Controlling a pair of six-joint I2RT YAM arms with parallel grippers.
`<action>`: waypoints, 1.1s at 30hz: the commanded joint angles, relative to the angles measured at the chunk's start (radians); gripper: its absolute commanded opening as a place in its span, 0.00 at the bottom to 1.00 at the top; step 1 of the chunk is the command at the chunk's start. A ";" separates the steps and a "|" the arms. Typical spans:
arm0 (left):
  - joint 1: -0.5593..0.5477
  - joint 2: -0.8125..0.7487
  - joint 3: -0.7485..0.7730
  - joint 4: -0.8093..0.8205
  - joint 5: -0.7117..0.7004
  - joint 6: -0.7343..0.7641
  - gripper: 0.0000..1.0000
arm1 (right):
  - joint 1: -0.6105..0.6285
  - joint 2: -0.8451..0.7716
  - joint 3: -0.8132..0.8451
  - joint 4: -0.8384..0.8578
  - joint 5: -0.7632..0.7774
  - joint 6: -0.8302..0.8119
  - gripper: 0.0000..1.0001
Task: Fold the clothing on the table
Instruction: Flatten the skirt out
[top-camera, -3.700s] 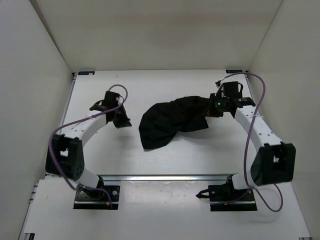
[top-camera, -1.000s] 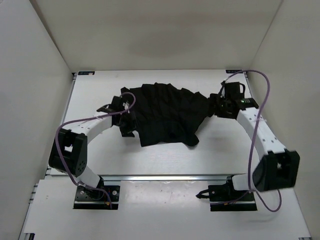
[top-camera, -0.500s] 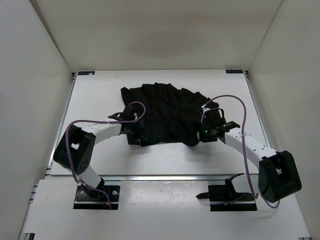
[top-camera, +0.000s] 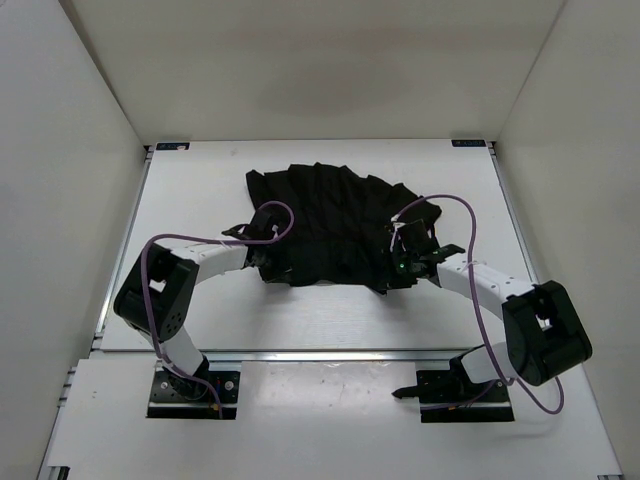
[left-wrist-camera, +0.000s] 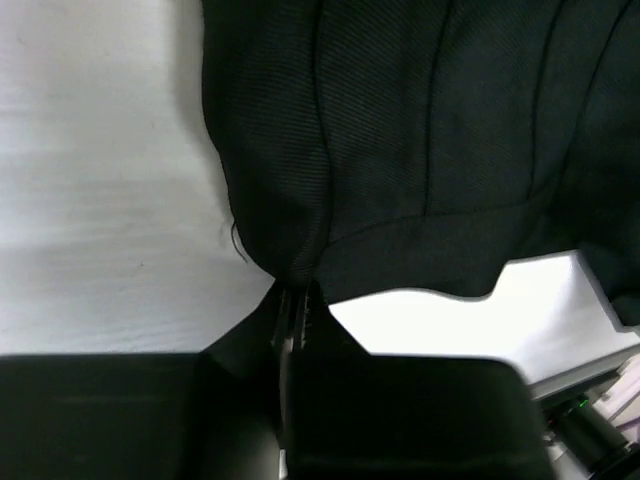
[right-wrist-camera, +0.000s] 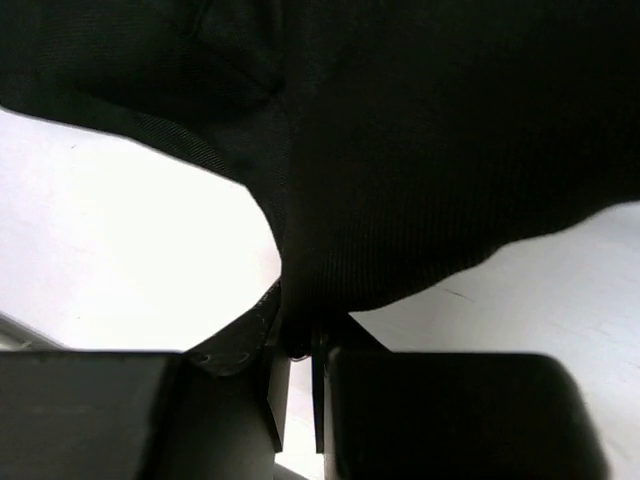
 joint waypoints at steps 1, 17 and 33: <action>0.005 0.026 -0.013 0.015 -0.024 0.016 0.00 | -0.023 -0.041 0.025 0.003 -0.088 0.022 0.00; 0.341 0.003 0.809 -0.253 -0.023 0.107 0.00 | -0.273 0.258 1.102 -0.257 -0.255 -0.021 0.00; 0.301 -0.515 0.404 -0.198 0.036 0.059 0.00 | -0.210 -0.181 0.712 -0.217 -0.300 0.004 0.00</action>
